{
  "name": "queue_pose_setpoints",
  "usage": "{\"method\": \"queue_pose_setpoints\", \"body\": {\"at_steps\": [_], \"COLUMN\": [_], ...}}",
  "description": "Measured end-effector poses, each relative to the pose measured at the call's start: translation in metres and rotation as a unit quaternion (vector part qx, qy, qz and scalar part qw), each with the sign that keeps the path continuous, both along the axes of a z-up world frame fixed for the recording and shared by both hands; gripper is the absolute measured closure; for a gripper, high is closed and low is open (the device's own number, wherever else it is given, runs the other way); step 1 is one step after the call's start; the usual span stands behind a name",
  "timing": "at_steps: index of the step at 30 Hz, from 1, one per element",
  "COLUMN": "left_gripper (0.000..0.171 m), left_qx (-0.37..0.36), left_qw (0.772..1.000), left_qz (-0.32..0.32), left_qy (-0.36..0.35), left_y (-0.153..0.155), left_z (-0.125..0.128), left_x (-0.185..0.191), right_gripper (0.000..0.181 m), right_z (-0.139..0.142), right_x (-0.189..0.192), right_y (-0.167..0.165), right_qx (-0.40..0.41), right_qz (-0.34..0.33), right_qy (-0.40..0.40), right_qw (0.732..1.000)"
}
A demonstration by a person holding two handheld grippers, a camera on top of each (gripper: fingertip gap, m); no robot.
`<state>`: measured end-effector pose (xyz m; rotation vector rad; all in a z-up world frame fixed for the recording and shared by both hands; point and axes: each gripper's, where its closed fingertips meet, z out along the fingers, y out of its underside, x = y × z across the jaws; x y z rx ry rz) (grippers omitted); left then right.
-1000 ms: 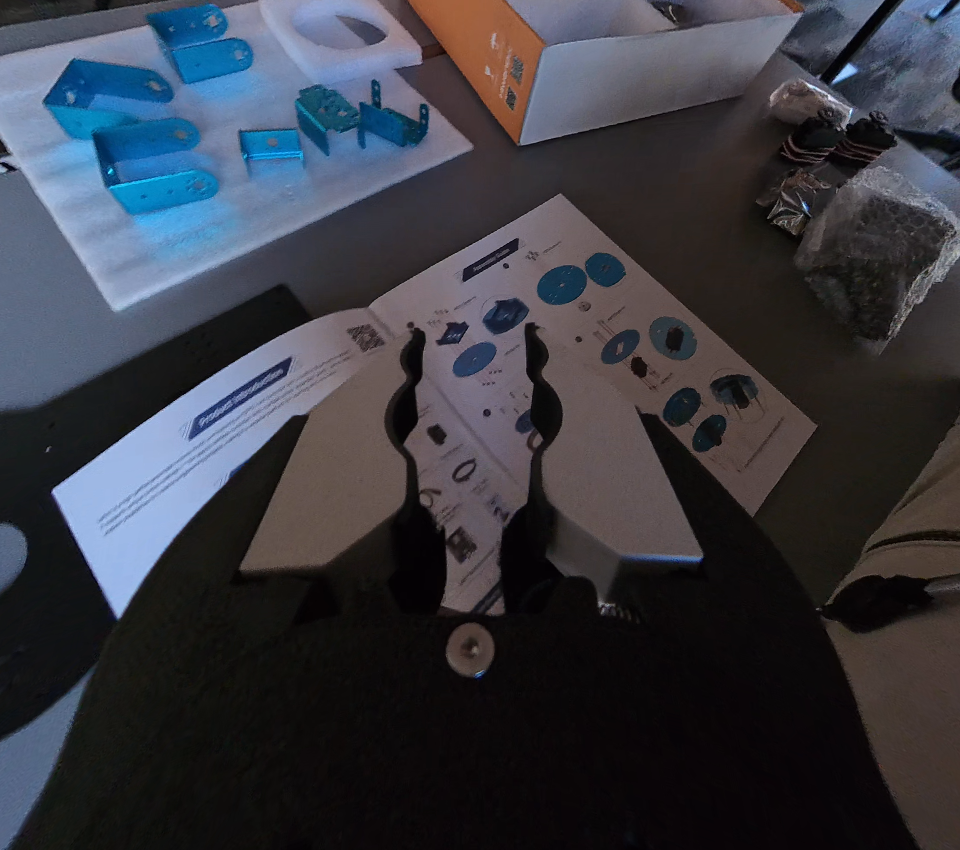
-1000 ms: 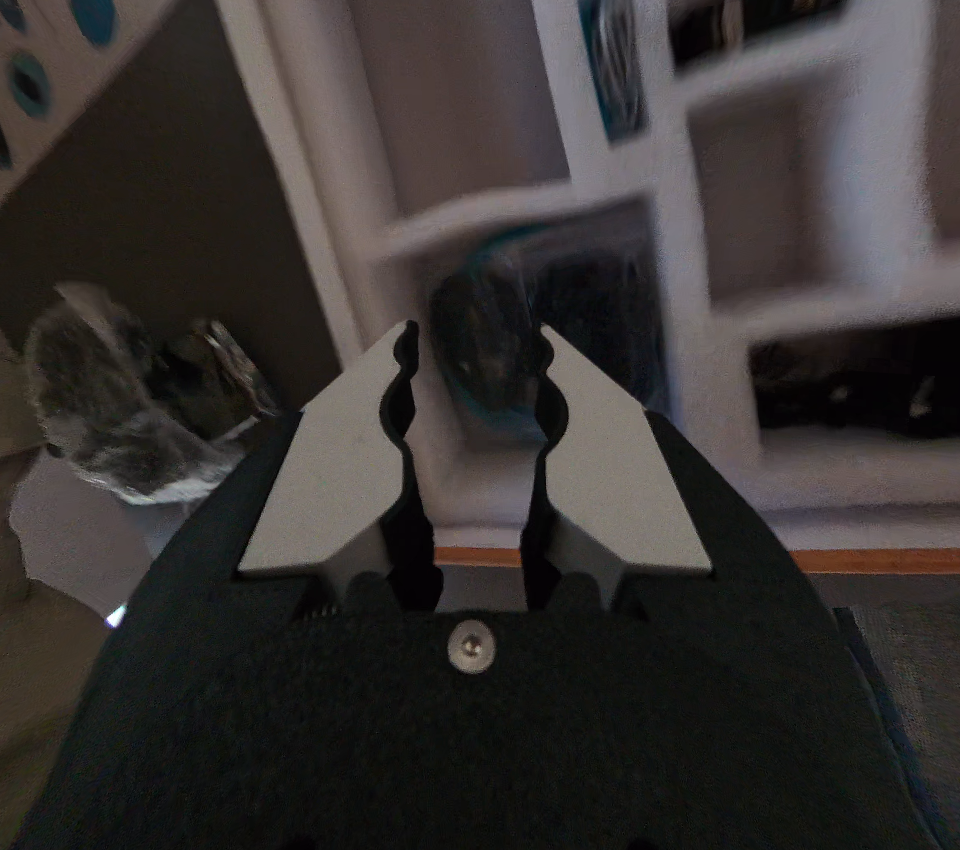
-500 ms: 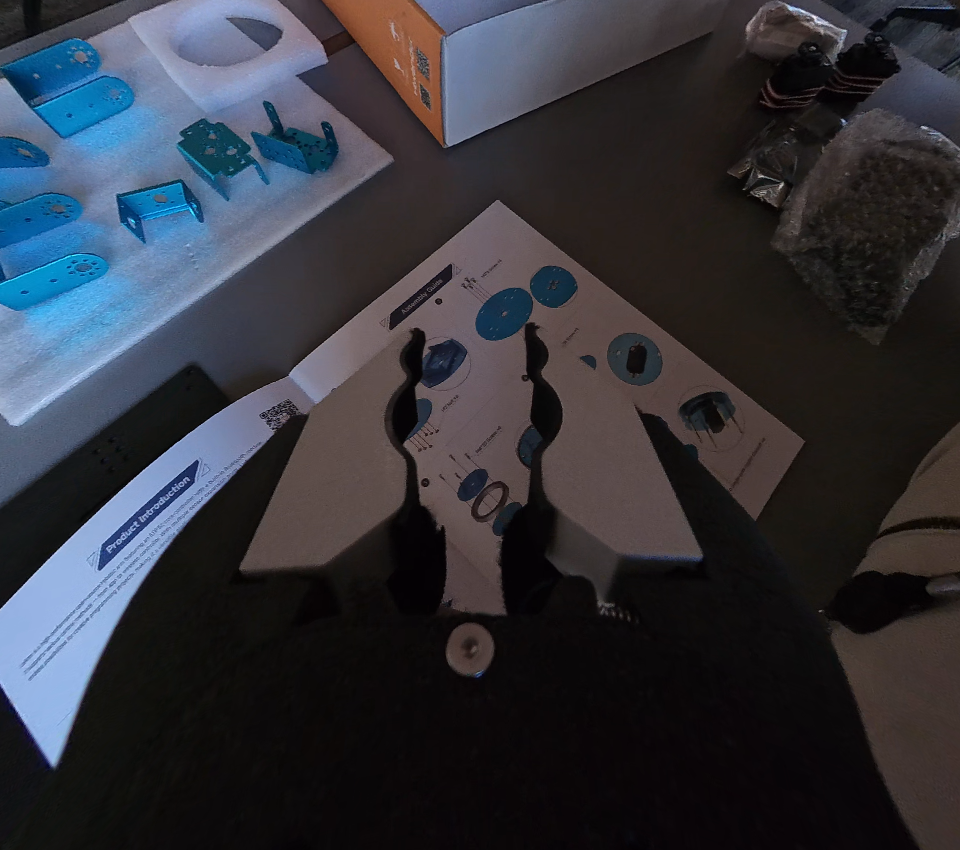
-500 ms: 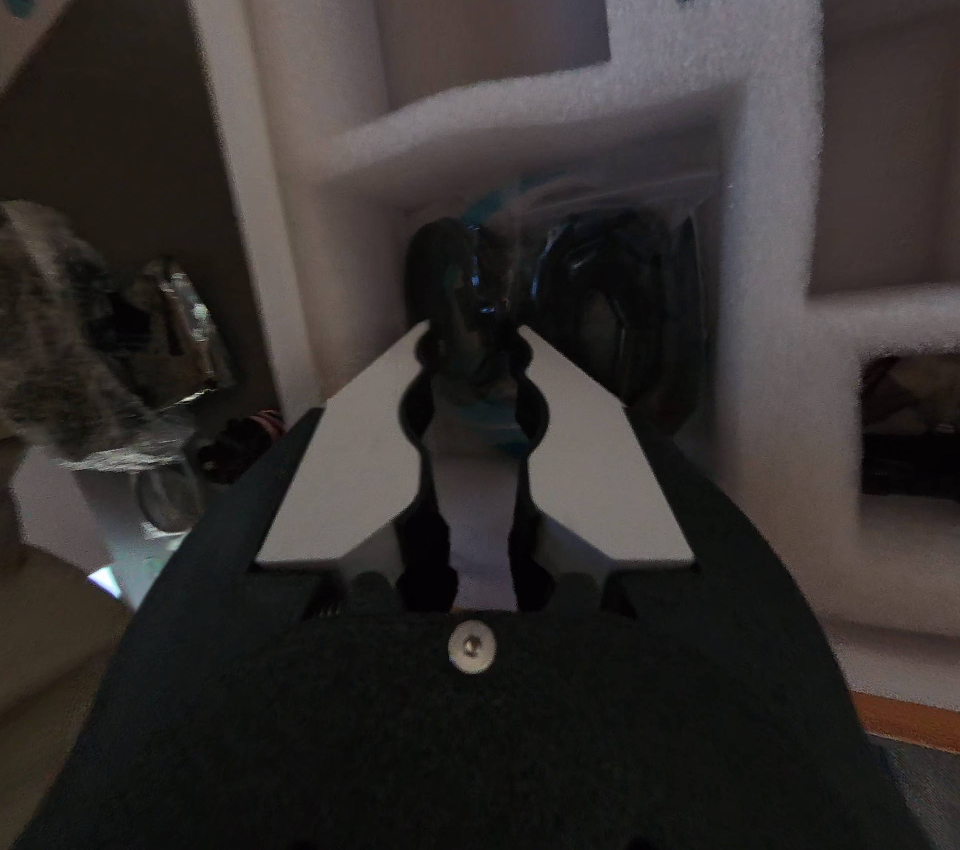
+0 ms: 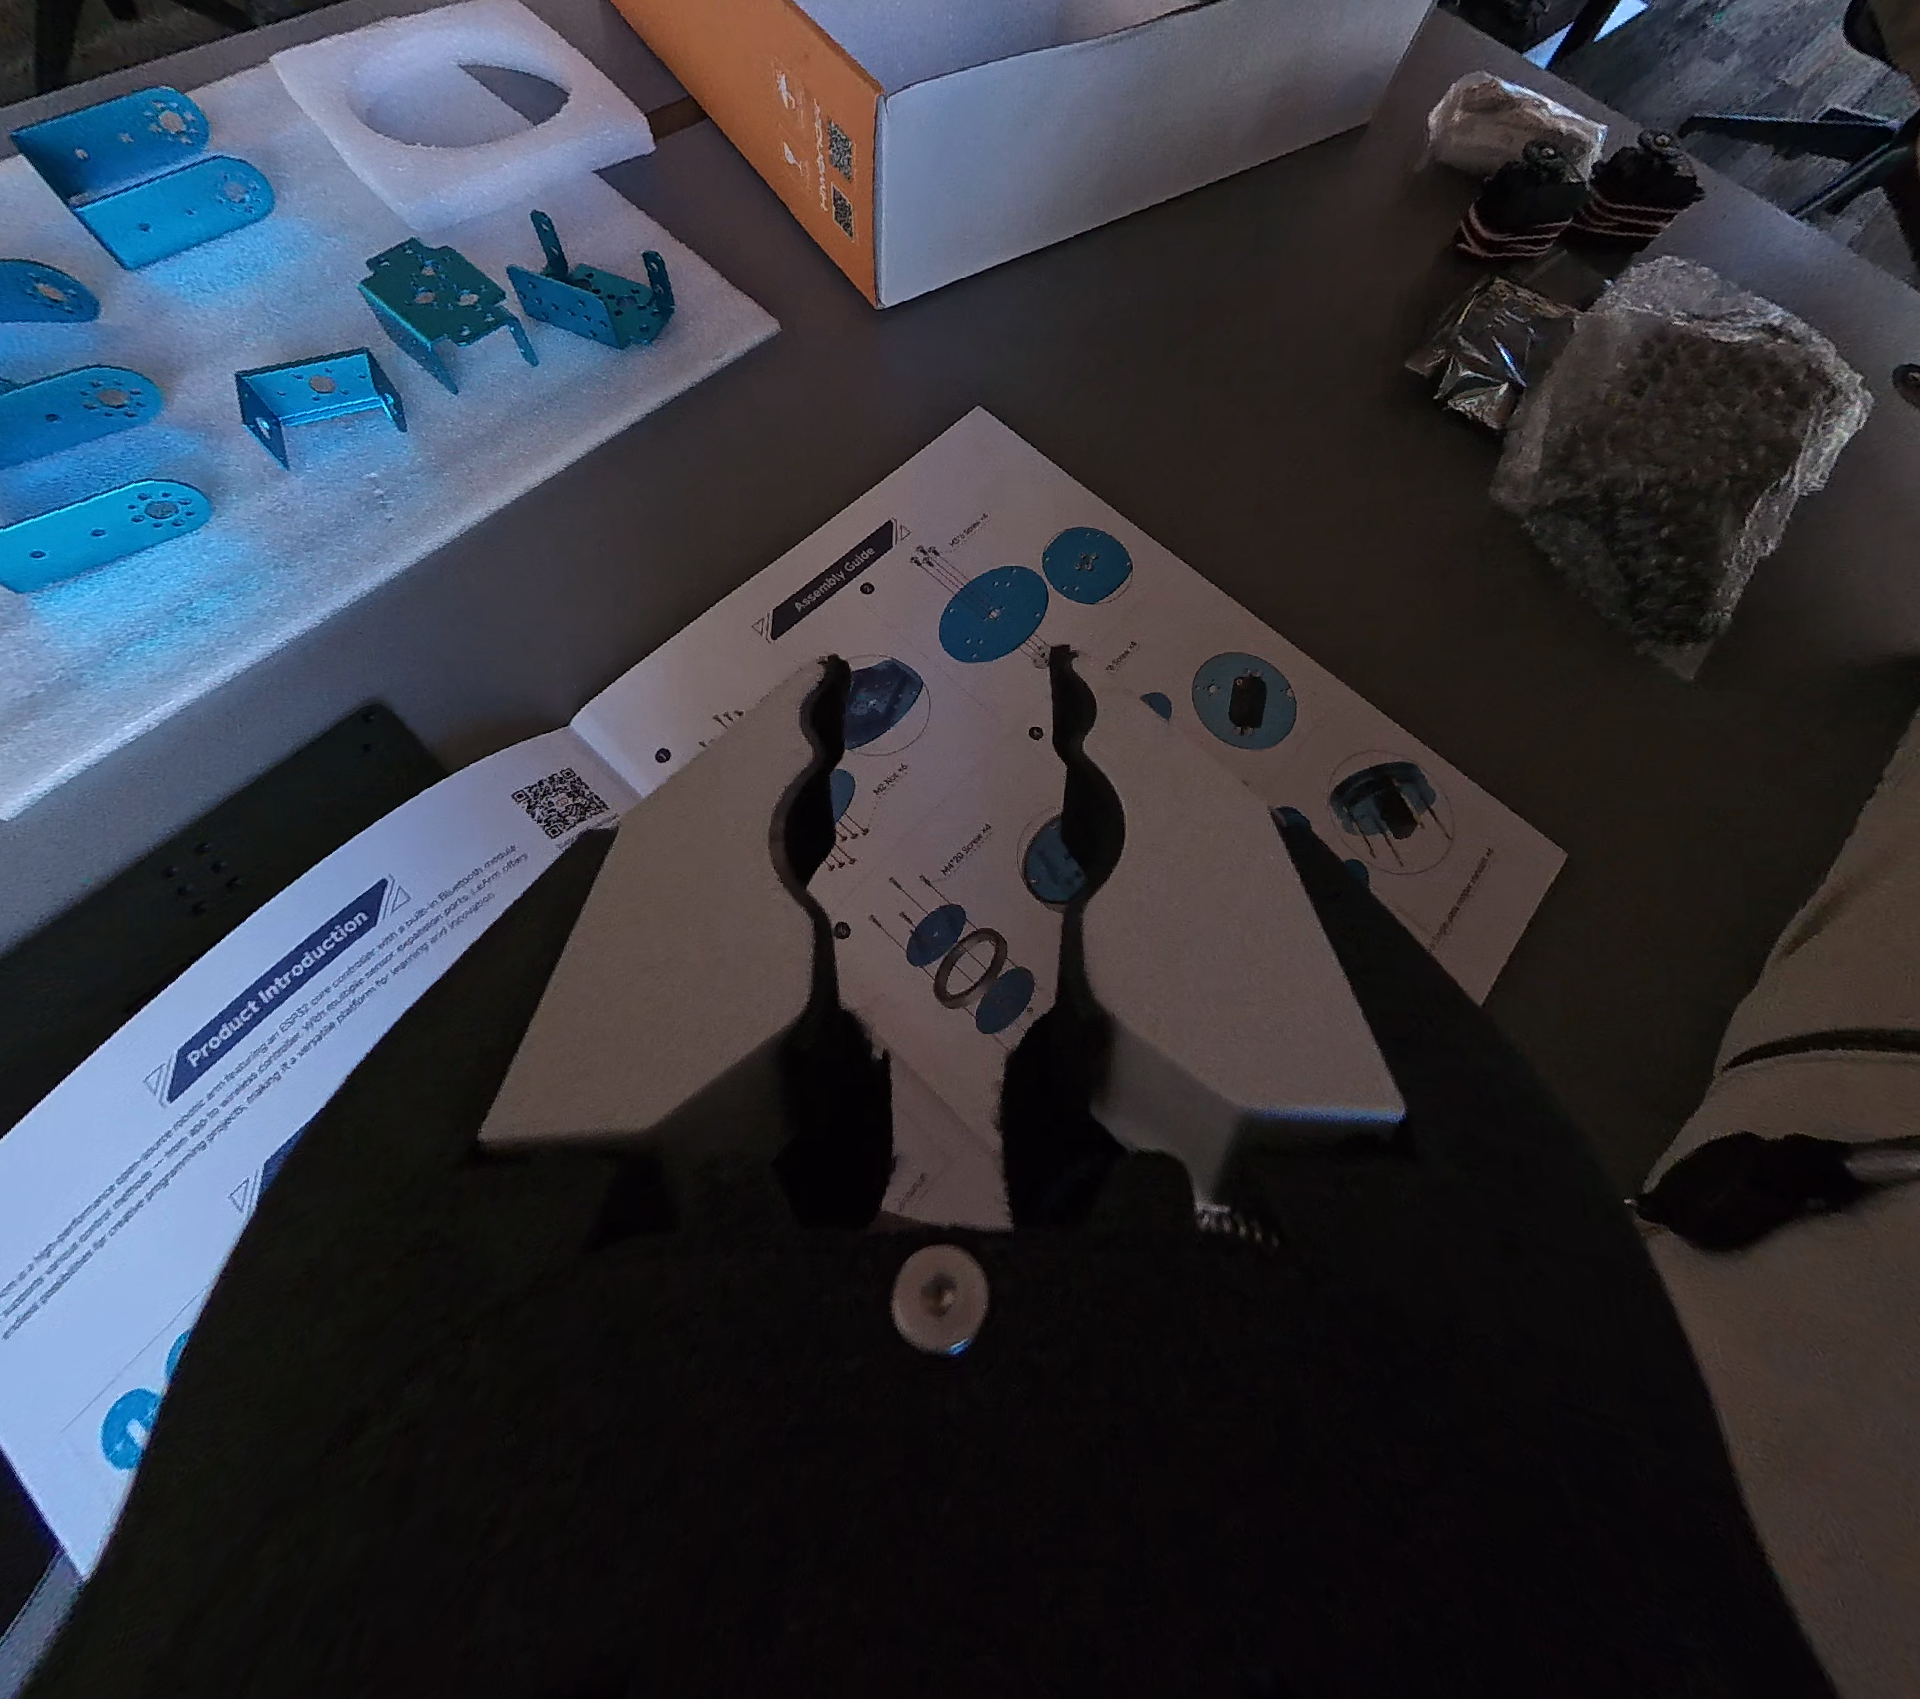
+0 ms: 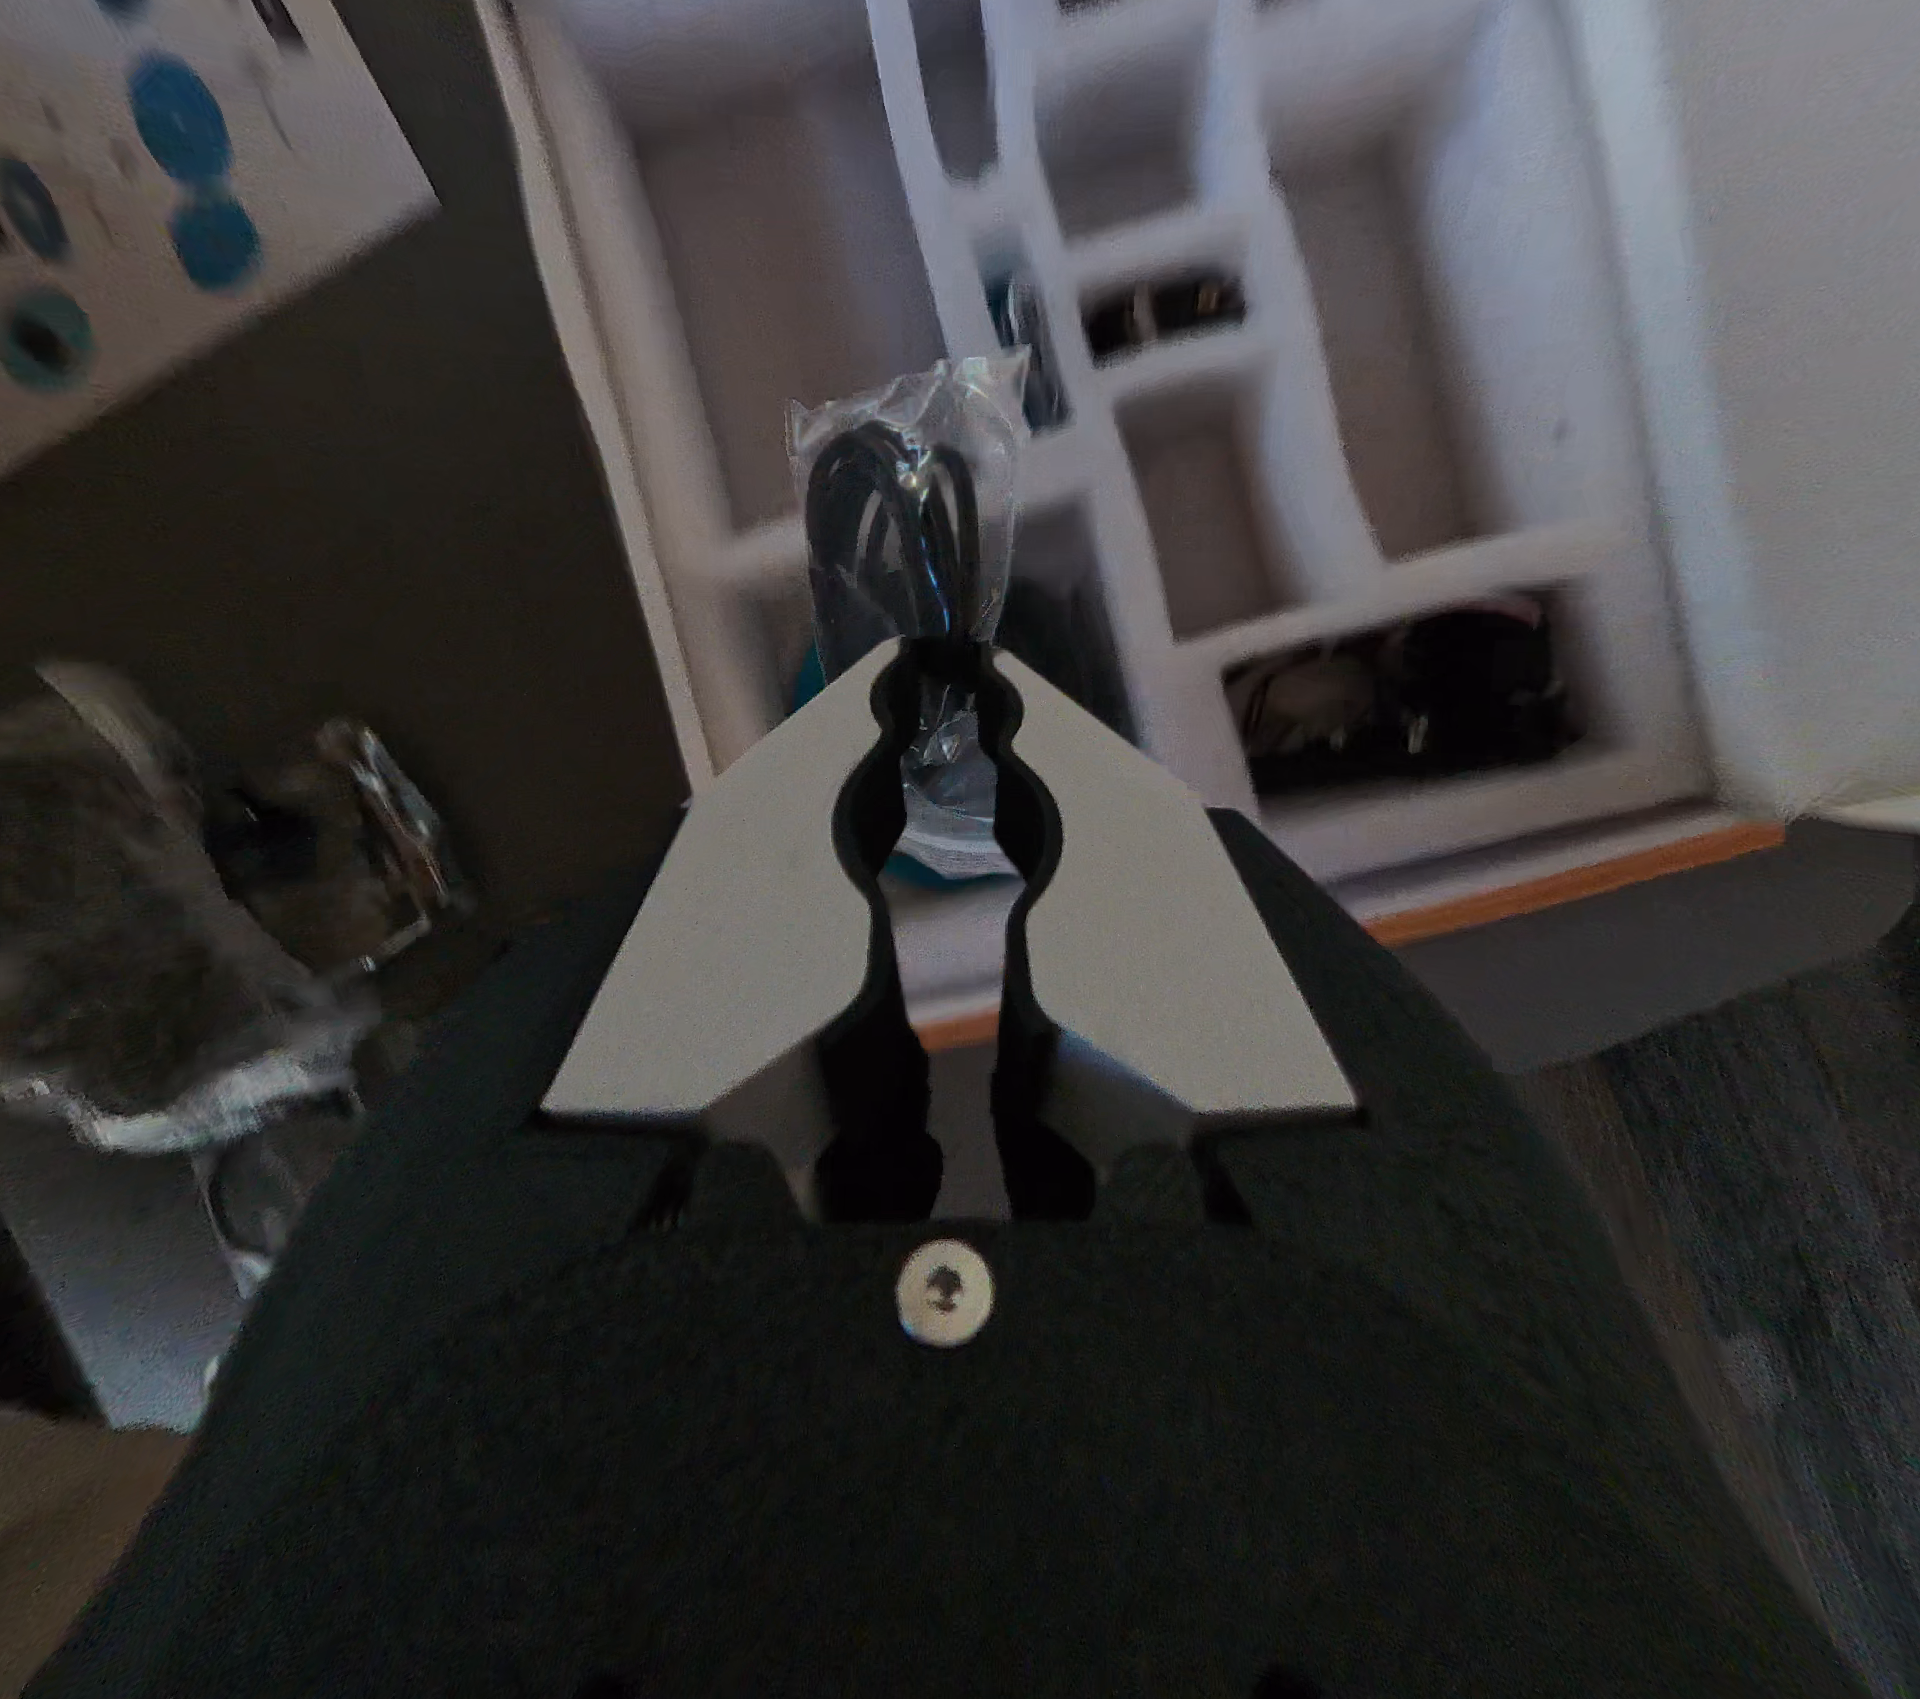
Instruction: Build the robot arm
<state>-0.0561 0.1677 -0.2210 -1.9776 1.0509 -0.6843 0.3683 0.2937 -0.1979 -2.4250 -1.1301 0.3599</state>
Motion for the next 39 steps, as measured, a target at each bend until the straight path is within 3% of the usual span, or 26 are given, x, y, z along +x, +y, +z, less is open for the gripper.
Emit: {"method": "queue_pose_setpoints", "body": {"at_steps": [2,4,10,15,18,21,24,26,28,32,39], "left_gripper": [0.133,0.133,0.133,0.133,0.133,0.133,0.133,0.133,0.133,0.133,0.133], "left_qx": [0.003,0.005,0.013,0.014,0.008,0.003,0.001,-0.002,-0.007,-0.019,-0.020], "left_qw": [1.000,1.000,1.000,0.999,0.999,0.999,0.999,0.999,0.999,0.999,0.999], "left_qz": [-0.001,-0.002,0.015,0.030,0.034,0.032,0.029,0.030,0.031,0.030,0.015], "left_qy": [-0.002,-0.008,-0.018,-0.019,-0.023,-0.029,-0.029,-0.027,-0.030,-0.037,-0.034], "left_y": [-0.002,-0.005,-0.013,-0.015,-0.012,-0.009,-0.006,-0.004,-0.002,0.002,-0.004], "left_z": [0.000,0.002,0.004,0.002,0.000,0.000,-0.003,-0.006,-0.009,-0.012,-0.007], "left_x": [-0.002,-0.006,-0.028,-0.047,-0.052,-0.051,-0.049,-0.048,-0.047,-0.042,-0.028], "right_gripper": [0.172,0.172,0.172,0.172,0.171,0.146,0.142,0.141,0.138,0.131,0.151], "right_z": [0.016,0.014,-0.056,-0.113,-0.124,-0.104,-0.064,-0.056,-0.068,-0.109,-0.117], "right_x": [-0.026,-0.055,-0.126,-0.144,-0.149,-0.141,-0.107,-0.061,-0.019,0.018,0.025], "right_y": [0.013,0.025,0.052,0.050,0.049,0.045,0.037,0.032,0.014,-0.012,0.002], "right_qx": [0.027,0.024,-0.063,-0.131,-0.147,-0.125,-0.072,-0.042,-0.042,-0.030,0.006], "right_qz": [0.001,0.012,0.061,0.078,0.072,0.083,0.080,0.049,0.027,0.018,0.028], "right_qy": [0.023,0.030,0.004,-0.037,-0.025,-0.020,-0.005,-0.040,-0.079,-0.127,-0.153], "right_qw": [0.999,0.999,0.996,0.988,0.986,0.988,0.994,0.997,0.996,0.991,0.988]}}
